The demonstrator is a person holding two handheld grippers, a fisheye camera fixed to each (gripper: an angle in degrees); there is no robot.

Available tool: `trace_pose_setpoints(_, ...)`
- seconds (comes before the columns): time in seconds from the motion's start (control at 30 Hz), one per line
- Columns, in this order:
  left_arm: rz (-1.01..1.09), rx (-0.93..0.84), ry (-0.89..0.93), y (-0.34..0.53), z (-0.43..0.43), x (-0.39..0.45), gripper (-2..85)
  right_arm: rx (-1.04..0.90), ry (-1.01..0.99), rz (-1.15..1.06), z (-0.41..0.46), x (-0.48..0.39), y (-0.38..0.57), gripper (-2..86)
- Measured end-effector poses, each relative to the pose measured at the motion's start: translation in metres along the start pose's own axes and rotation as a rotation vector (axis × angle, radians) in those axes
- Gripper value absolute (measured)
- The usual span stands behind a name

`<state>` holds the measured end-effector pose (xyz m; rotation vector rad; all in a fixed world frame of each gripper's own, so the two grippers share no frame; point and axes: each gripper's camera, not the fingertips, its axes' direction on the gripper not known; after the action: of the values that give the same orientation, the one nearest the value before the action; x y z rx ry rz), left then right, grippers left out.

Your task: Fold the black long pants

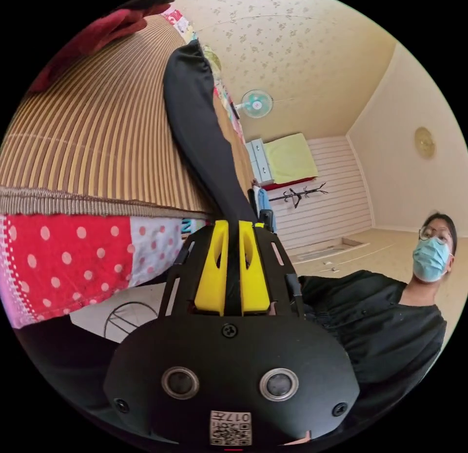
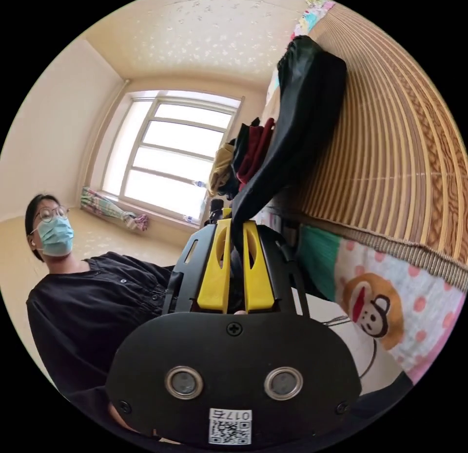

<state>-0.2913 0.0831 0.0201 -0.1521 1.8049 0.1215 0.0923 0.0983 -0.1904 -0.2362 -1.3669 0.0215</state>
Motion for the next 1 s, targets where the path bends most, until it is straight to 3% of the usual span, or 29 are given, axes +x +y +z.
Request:
trace_pose_setpoints(0.17,0.255,0.051,0.112,-0.001,-0.014,0.105,9.2,-0.025,-0.099,-0.3,-0.006,-0.109,-0.015,6.7)
trace_pose_setpoints(0.33,0.506,0.083,-0.108,-0.01,-0.01,0.249,4.5,-0.017,-0.01,-0.488,-0.015,-0.212,-0.036,3.1)
trace_pose_setpoints(0.5,0.78,0.137,-0.073,-0.005,-0.016,0.382,4.2,0.002,0.027,-0.771,-0.024,-0.343,-0.037,1.7)
trace_pose_setpoints(0.63,1.041,0.256,0.074,0.03,-0.024,0.476,4.2,0.034,0.027,-1.074,-0.021,-0.461,-0.007,1.6)
trace_pose_setpoints(0.73,1.089,0.317,0.14,0.04,-0.024,0.517,4.1,0.111,0.087,-1.174,-0.013,-0.516,0.015,1.7)
trace_pose_setpoints(0.87,1.065,0.323,0.075,0.022,-0.012,0.549,3.9,0.234,0.183,-1.219,-0.008,-0.545,0.019,1.7)
trace_pose_setpoints(1.0,0.914,0.361,0.052,-0.038,0.014,0.514,3.7,0.289,0.256,-1.008,-0.011,-0.516,-0.032,2.0)
